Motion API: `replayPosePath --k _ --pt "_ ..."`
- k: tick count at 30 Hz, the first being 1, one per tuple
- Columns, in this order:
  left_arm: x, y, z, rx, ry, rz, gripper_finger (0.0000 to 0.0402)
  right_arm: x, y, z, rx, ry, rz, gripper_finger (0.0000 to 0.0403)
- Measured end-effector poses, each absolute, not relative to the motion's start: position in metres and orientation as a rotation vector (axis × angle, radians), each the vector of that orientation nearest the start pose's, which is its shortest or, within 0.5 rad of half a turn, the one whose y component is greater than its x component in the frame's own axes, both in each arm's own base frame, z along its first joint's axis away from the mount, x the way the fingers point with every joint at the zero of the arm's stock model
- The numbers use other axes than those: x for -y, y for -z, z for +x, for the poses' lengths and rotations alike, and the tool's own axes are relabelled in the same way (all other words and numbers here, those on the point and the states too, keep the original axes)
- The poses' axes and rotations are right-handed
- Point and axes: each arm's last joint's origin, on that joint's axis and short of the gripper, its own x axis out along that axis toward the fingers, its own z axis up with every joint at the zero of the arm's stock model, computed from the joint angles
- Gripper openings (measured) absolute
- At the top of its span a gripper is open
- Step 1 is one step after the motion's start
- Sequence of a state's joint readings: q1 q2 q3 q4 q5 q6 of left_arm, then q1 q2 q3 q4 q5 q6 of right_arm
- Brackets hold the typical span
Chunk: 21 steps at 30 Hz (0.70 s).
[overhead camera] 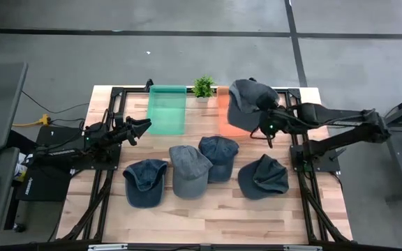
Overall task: Pick & Place hat
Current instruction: Put the right light gray cap into the orange bin
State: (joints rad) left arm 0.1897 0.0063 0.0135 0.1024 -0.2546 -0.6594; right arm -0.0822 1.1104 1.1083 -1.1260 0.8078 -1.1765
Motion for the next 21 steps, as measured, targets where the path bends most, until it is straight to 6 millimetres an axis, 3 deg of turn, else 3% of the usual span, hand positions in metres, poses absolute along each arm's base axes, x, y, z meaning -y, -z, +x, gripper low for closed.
replayPosePath --k 11,15,21 --pt "-0.025 -0.177 0.093 0.253 -0.391 -0.652 0.0159 0.078 -0.261 0.173 -1.23 0.092 -1.66 0.0008" --pt "-0.025 -0.177 0.093 0.253 -0.391 -0.651 0.0159 0.088 -0.236 0.169 -1.216 0.06 -1.715 0.0008" --pt "-0.025 -0.177 0.093 0.253 -0.391 -0.651 0.0159 0.099 -0.226 0.166 -1.078 0.056 -1.745 0.0008"
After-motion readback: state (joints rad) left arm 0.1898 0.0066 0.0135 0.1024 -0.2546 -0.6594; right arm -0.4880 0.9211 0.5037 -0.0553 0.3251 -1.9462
